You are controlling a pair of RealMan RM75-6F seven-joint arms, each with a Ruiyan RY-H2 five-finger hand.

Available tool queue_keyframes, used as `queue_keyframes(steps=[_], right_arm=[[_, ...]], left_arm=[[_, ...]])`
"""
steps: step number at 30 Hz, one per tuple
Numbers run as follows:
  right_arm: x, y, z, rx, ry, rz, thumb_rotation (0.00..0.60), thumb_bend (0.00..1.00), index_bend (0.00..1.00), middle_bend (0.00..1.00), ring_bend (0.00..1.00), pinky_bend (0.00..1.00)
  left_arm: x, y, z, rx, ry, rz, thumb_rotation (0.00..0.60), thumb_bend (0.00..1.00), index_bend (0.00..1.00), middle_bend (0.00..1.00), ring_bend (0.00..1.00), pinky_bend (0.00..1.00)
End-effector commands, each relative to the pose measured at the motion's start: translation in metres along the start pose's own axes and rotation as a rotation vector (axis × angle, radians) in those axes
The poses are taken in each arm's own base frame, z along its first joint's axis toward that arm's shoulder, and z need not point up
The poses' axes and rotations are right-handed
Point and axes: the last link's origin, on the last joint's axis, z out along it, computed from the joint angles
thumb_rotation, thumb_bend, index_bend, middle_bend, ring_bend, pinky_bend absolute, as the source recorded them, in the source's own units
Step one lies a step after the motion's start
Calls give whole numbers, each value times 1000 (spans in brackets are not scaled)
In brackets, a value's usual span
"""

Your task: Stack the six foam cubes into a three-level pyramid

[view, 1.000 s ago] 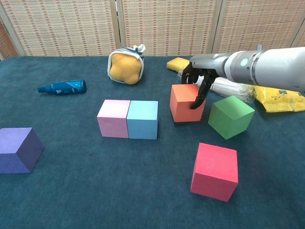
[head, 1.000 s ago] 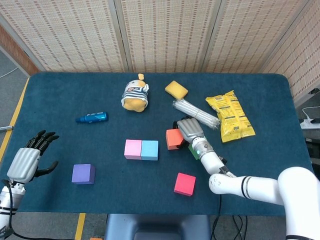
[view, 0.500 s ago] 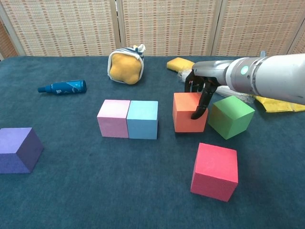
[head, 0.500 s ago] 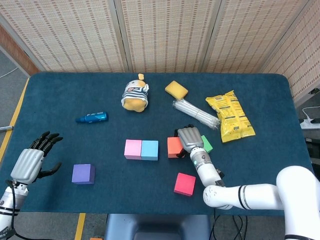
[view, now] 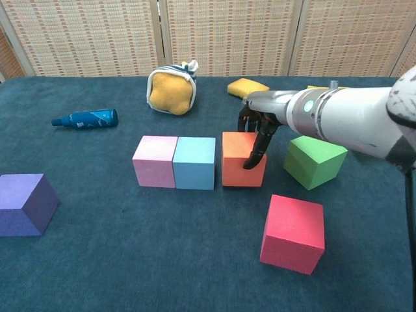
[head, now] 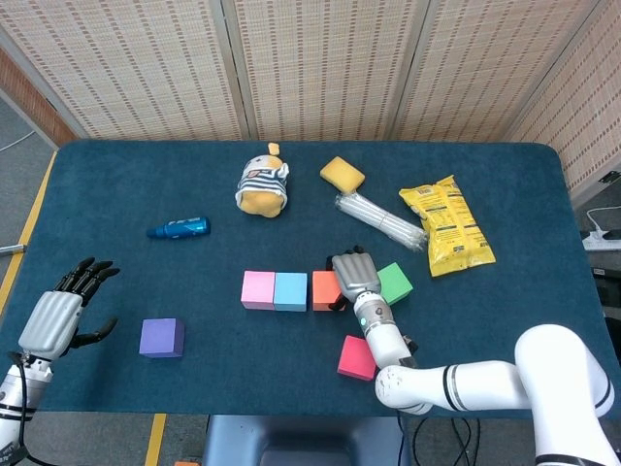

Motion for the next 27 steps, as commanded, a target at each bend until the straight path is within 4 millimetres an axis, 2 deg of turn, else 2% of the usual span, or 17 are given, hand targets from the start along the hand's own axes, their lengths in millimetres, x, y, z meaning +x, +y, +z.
queue_keyframes(steps=[1,15,27], right_arm=[[-2,-3,0,-4,6,-3,600,198,601,498,332,201],[-11,-15,3,-9,20,-3,600,198,585,498,332,158],[-12,-18,6,-21,25,1,600,199,573,498,332,144]], left_arm=[[0,-1,0,-2,0,-2,600,306,163,104,35,174],[-2,-5,-2,-7,-3,-22,600,307,160,99,35,176],[-3,-7,-3,-7,-6,-28,600,307,156,96,30,175]])
